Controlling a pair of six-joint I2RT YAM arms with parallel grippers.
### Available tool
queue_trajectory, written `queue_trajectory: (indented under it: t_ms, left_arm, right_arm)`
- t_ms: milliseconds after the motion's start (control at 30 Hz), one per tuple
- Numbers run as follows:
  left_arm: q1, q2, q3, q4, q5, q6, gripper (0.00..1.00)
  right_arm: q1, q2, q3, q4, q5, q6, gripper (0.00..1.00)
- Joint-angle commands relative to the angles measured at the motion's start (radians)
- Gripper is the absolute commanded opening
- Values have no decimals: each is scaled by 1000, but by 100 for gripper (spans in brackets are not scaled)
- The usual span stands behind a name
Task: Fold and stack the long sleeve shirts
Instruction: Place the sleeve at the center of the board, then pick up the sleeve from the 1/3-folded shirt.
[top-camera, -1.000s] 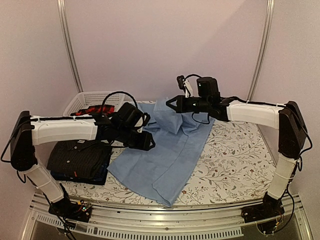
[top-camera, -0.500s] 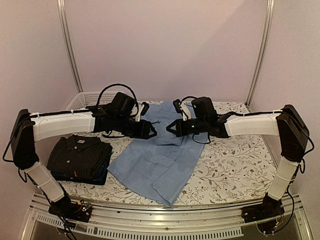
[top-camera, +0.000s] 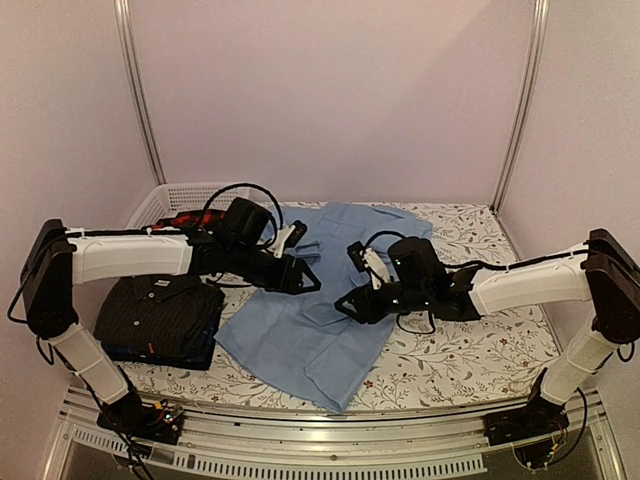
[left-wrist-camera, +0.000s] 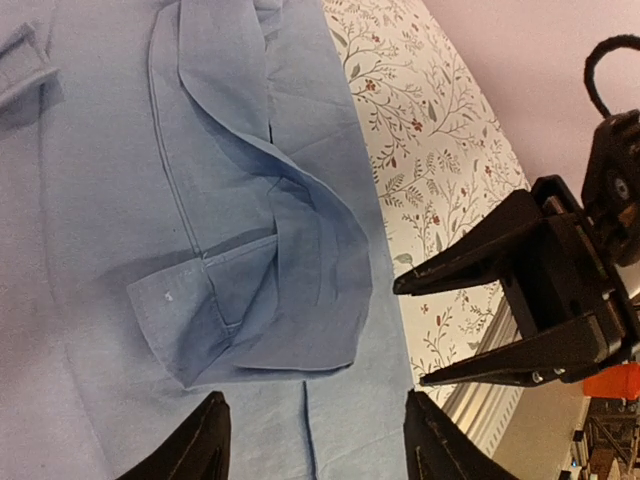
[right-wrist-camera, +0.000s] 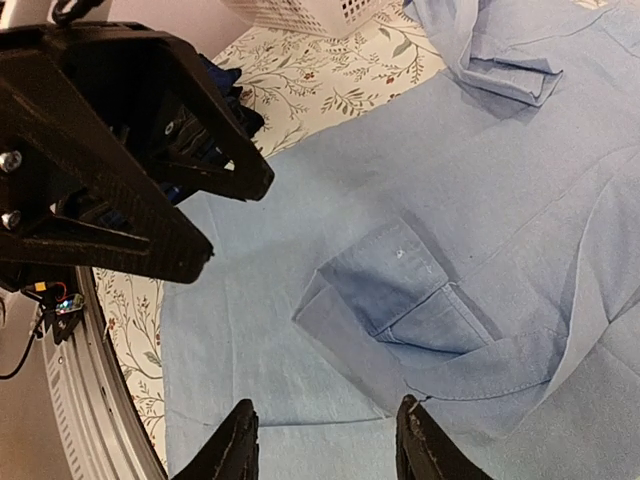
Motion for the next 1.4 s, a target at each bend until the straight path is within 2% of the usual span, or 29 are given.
queue_trajectory:
  t_ms: [0, 133, 267, 533, 833, 1000, 1100, 1200, 1300, 1367]
  left_arm:
    - [9, 41, -13, 20, 23, 9, 59]
    - [10, 68, -2, 2, -40, 15, 60]
    - [5, 97, 11, -11, -8, 32, 61]
    - [7, 70, -63, -18, -70, -25, 62]
    - [0, 150, -35, 20, -23, -34, 61]
    - [-20, 213, -2, 5, -38, -24, 57]
    - [-37, 234, 17, 2, -30, -22, 47]
    - [-58, 233, 43, -16, -30, -15, 32]
    - [-77, 204, 68, -59, -48, -1, 11]
    - [-87, 165, 76, -81, -52, 6, 4]
  right_arm:
    - [5, -68, 21, -74, 219, 15, 51]
    - [-25, -30, 137, -218, 275, 50, 59]
    - [-31, 1, 192, -272, 303, 69, 64]
    - [-42, 26, 217, -326, 268, 109, 65]
    - [-45, 70, 262, -383, 303, 130, 67]
    - [-106, 88, 329, -441, 341, 176, 68]
    - [-139, 102, 362, -445, 340, 194, 68]
    - [-177, 143, 417, -469, 341, 190, 68]
    - [-223, 190, 479, -484, 342, 181, 68]
    - [-253, 218, 521, -490, 337, 174, 68]
